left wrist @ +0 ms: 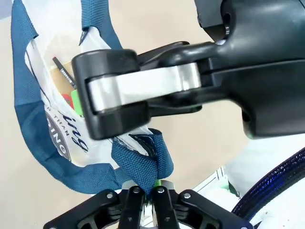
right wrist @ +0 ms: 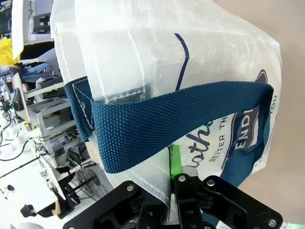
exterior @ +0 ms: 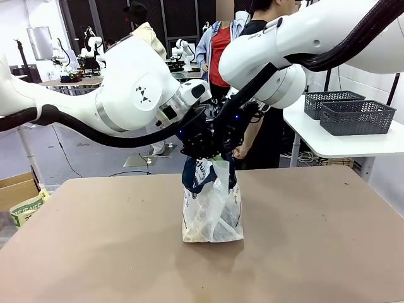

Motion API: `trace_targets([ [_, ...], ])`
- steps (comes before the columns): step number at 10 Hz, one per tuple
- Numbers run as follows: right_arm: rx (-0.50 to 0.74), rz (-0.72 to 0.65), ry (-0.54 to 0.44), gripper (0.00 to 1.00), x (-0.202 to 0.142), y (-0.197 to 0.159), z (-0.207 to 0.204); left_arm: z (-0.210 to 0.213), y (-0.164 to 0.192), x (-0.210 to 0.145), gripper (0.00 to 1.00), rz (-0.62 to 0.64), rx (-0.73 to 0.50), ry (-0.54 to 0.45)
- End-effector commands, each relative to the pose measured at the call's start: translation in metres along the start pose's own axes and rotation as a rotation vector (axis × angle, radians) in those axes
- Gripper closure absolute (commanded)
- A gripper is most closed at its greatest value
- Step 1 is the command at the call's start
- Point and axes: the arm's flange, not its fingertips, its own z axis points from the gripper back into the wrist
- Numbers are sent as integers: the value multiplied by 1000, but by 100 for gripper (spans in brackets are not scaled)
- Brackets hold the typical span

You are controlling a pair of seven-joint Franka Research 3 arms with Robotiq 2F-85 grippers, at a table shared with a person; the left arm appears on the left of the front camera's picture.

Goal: Transfer purchased items from the store into the shopping bag.
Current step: Move the Reusable shopping bag to the right side of the table.

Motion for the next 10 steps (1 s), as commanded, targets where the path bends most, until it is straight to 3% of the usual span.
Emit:
trace_targets([
  [1, 15, -3, -26, 100, -6, 1, 2, 8, 3, -6, 100, 24, 33, -4],
  [9, 26, 79, -48, 100, -5, -7, 7, 6, 4, -1, 100, 11, 5, -6],
  [10, 71, 95, -51, 81, -5, -10, 12, 6, 4, -1, 100, 11, 5, -6],
])
